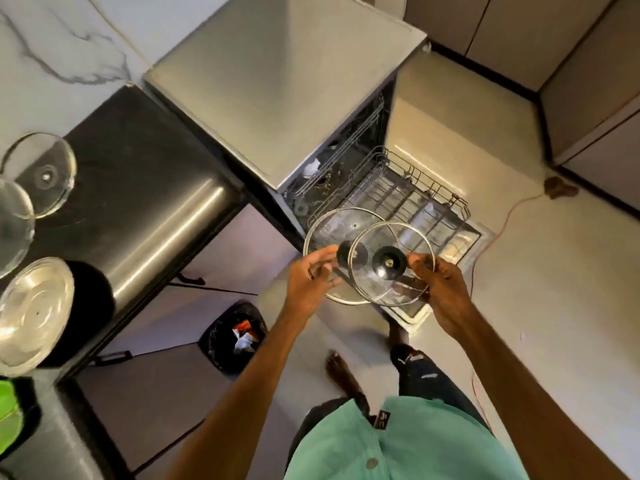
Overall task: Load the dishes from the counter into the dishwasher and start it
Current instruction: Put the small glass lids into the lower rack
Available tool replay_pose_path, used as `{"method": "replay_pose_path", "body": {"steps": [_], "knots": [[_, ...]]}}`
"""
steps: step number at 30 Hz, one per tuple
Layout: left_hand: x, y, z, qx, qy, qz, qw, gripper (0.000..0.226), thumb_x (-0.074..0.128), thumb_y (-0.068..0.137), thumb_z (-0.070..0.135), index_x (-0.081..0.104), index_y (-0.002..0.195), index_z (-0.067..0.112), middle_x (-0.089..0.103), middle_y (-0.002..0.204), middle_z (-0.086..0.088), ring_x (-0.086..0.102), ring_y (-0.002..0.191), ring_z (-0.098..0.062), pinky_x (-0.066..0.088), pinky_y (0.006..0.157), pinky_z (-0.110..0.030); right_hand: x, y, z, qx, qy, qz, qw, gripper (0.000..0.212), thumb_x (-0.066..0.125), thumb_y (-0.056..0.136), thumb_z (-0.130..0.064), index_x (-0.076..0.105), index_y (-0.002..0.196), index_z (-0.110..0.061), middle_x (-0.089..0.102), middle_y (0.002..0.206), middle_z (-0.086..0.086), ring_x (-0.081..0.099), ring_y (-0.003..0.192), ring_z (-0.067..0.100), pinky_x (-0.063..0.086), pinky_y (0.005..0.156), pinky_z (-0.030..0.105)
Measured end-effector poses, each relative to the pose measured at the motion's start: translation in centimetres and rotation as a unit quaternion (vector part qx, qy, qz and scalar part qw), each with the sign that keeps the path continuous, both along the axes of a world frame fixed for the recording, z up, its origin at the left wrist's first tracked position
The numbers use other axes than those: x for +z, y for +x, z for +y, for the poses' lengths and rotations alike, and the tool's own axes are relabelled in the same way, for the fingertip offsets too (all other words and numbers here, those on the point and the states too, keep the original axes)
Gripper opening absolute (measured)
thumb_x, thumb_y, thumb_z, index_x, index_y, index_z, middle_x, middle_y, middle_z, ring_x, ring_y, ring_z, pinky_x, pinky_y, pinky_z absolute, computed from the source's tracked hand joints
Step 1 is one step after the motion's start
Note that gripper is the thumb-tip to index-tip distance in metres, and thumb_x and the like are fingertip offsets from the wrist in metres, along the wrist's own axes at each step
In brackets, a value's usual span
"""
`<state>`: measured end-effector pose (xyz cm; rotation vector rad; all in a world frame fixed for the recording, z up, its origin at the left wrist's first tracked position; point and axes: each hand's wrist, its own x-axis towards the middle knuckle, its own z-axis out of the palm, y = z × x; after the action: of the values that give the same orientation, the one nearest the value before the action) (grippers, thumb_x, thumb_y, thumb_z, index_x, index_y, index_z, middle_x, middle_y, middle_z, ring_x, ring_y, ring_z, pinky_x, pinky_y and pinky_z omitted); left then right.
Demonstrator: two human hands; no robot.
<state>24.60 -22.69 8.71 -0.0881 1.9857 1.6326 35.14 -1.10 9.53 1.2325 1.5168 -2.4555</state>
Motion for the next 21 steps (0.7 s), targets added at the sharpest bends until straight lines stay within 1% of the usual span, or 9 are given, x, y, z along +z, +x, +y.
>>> {"method": "replay_pose_path", "body": {"steps": [2, 4, 6, 8, 10, 12, 16, 18, 21], "knots": [[-1.6, -1.1, 3.0, -0.002, -0.033, 0.008, 0.999, 0.032, 0.054, 0.1, 0.001, 0.064, 0.13, 0.003, 0.071, 0.121, -0.003, 0.069, 0.11, -0.014, 0.062, 0.079, -0.035, -2.2, -0.3, 3.0, -0.01, -0.004, -0.011, 1.0, 0.008, 0.059, 0.099, -0.009, 0.066, 0.099, -0.007, 0.076, 0.105, 0.014, 0.074, 0.097, 0.035, 0.064, 0.073, 0.044], [-3.6, -2.3, 5.5, 0.002, -0.062, 0.01, 0.998, 0.03, 0.06, 0.099, 0.011, 0.066, 0.127, 0.004, 0.072, 0.112, 0.005, 0.07, 0.106, -0.008, 0.062, 0.076, -0.032, -4.9, -0.8, 6.0, -0.027, 0.002, -0.031, 0.999, 0.006, 0.06, 0.099, -0.01, 0.066, 0.096, -0.009, 0.076, 0.105, 0.014, 0.073, 0.099, 0.036, 0.063, 0.076, 0.048], [-7.0, -3.9, 7.5, 0.002, -0.101, 0.017, 0.995, 0.033, 0.064, 0.096, 0.028, 0.069, 0.124, 0.013, 0.074, 0.106, 0.01, 0.071, 0.102, -0.007, 0.063, 0.078, -0.039, -8.1, -1.5, 9.2, -0.036, 0.011, -0.045, 0.998, 0.004, 0.061, 0.098, -0.01, 0.065, 0.097, -0.01, 0.073, 0.111, 0.018, 0.072, 0.098, 0.04, 0.062, 0.08, 0.052], [-10.7, -5.4, 8.6, -0.016, -0.161, 0.048, 0.986, 0.029, 0.056, 0.098, 0.022, 0.07, 0.123, 0.026, 0.074, 0.113, 0.007, 0.071, 0.105, -0.012, 0.06, 0.088, -0.046, -11.5, -2.4, 11.6, -0.048, 0.015, -0.064, 0.997, 0.003, 0.06, 0.099, -0.007, 0.062, 0.098, -0.01, 0.072, 0.11, 0.018, 0.074, 0.089, 0.04, 0.063, 0.075, 0.049], [-14.1, -6.7, 10.1, -0.023, -0.2, 0.057, 0.978, 0.043, 0.049, 0.087, 0.02, 0.07, 0.124, 0.026, 0.071, 0.12, 0.009, 0.068, 0.106, -0.009, 0.055, 0.095, -0.028, -16.2, -3.4, 13.8, -0.05, 0.035, -0.092, 0.994, 0.004, 0.059, 0.099, -0.006, 0.06, 0.102, -0.008, 0.073, 0.106, 0.018, 0.075, 0.083, 0.041, 0.063, 0.072, 0.049], [-16.7, -7.7, 11.4, -0.014, -0.215, 0.052, 0.975, 0.051, 0.052, 0.079, 0.011, 0.07, 0.126, 0.017, 0.07, 0.117, 0.006, 0.064, 0.096, -0.001, 0.049, 0.084, -0.007, -21.3, -4.1, 15.2, -0.04, 0.058, -0.121, 0.99, 0.007, 0.057, 0.099, -0.004, 0.059, 0.105, -0.005, 0.073, 0.103, 0.022, 0.073, 0.085, 0.047, 0.061, 0.076, 0.055], [-25.0, -9.3, 11.9, 0.017, -0.21, 0.001, 0.978, 0.056, 0.052, 0.084, -0.012, 0.066, 0.131, 0.016, 0.071, 0.12, -0.007, 0.066, 0.09, 0.005, 0.056, 0.069, -0.015, -32.8, -4.8, 16.5, -0.001, 0.144, -0.204, 0.968, 0.023, 0.057, 0.087, -0.01, 0.064, 0.108, -0.004, 0.073, 0.097, 0.024, 0.074, 0.077, 0.043, 0.06, 0.073, 0.061], [-28.7, -9.7, 12.1, 0.032, -0.212, -0.036, 0.976, 0.062, 0.047, 0.084, -0.015, 0.061, 0.137, 0.015, 0.067, 0.126, -0.008, 0.066, 0.104, -0.005, 0.06, 0.078, -0.026, -38.2, -5.4, 16.9, 0.04, 0.227, -0.235, 0.944, 0.027, 0.057, 0.08, -0.017, 0.067, 0.104, -0.012, 0.073, 0.091, 0.019, 0.073, 0.075, 0.038, 0.061, 0.071, 0.057], [-32.7, -9.7, 12.7, 0.038, -0.189, -0.083, 0.978, 0.064, 0.044, 0.085, -0.017, 0.053, 0.143, 0.009, 0.062, 0.123, -0.007, 0.062, 0.113, -0.015, 0.057, 0.096, -0.043, -42.3, -6.7, 17.0, 0.146, 0.344, -0.25, 0.893, 0.018, 0.058, 0.084, -0.004, 0.067, 0.098, -0.008, 0.071, 0.09, 0.018, 0.068, 0.081, 0.036, 0.058, 0.074, 0.046]]}}
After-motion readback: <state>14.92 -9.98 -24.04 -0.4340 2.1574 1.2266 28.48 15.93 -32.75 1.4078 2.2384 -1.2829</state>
